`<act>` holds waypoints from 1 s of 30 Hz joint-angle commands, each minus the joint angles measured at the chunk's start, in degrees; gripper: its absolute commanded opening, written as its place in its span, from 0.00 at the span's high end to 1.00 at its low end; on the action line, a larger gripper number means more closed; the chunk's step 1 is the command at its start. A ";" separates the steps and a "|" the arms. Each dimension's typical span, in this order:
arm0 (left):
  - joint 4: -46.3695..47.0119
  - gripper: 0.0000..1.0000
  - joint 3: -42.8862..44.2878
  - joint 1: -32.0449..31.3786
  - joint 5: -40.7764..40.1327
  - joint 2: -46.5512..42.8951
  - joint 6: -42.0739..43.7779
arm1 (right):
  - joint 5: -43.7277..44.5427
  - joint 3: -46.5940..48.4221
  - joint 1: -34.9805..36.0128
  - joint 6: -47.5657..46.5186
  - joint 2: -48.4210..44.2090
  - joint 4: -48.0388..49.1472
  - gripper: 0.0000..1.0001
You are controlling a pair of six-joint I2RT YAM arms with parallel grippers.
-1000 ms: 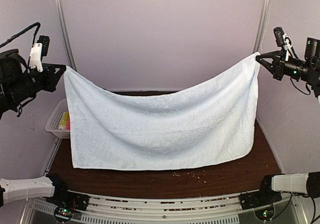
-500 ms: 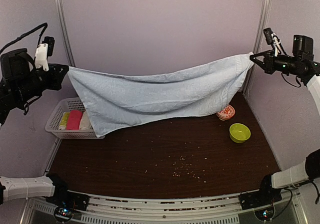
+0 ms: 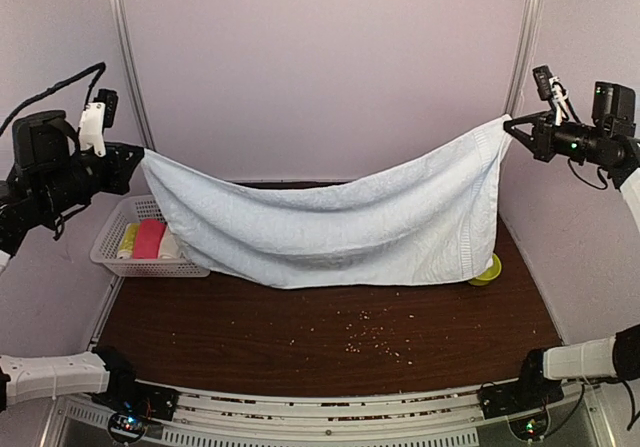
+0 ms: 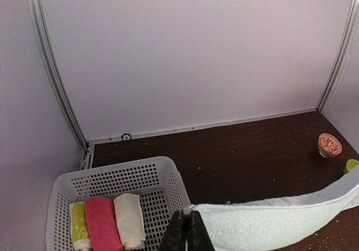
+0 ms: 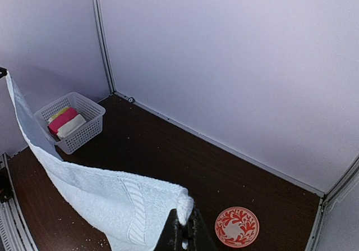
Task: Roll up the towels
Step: Flatten out the towel at the center of the board.
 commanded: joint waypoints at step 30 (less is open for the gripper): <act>0.31 1.00 -11.37 7.26 23.07 11.98 4.57 | -7.93 -20.46 -0.25 -35.66 10.04 -12.08 0.96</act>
